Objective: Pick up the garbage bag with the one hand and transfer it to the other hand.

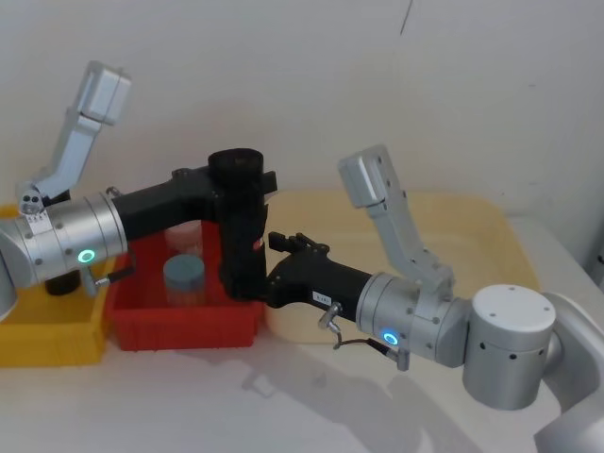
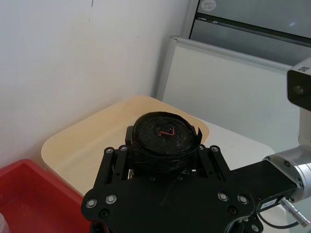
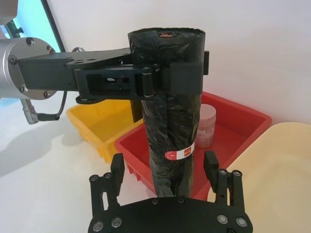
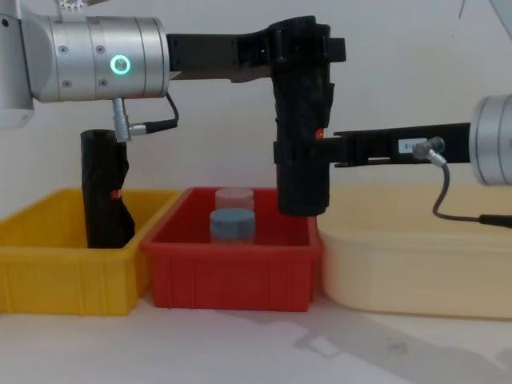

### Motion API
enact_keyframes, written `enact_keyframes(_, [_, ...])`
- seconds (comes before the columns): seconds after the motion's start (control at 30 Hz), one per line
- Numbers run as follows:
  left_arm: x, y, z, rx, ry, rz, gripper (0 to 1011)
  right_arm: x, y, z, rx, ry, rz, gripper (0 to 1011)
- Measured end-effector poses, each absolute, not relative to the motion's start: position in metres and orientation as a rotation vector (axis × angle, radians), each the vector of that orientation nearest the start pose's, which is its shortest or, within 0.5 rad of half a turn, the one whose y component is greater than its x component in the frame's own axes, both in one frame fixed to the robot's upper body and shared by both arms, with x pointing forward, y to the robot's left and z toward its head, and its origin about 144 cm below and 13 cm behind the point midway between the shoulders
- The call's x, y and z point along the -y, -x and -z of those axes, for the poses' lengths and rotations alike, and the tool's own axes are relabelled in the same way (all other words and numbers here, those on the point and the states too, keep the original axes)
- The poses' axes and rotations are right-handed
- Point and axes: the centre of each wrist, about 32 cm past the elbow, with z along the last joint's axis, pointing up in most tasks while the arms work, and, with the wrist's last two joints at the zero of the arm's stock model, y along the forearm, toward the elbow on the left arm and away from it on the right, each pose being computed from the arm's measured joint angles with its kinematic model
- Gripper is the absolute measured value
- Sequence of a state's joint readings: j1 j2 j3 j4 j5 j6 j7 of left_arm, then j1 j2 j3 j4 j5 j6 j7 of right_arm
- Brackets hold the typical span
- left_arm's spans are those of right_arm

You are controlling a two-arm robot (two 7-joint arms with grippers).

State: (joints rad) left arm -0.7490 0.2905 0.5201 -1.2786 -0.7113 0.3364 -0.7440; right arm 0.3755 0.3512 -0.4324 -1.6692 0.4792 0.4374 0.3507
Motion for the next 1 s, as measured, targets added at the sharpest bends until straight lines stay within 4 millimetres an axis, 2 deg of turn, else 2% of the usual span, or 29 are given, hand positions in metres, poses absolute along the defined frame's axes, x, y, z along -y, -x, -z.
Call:
enact_keyframes(0.9, [-0.187, -0.625, -1.312, -0.162, 0.081, -0.367, 553, 0.166, -0.536, -1.264, -0.169, 0.095, 0.776, 1001])
enact_keyframes(1.0, [-0.187, -0.625, -1.312, -0.163, 0.082, -0.364, 553, 0.165, -0.537, -1.264, -0.172, 0.092, 0.779, 966])
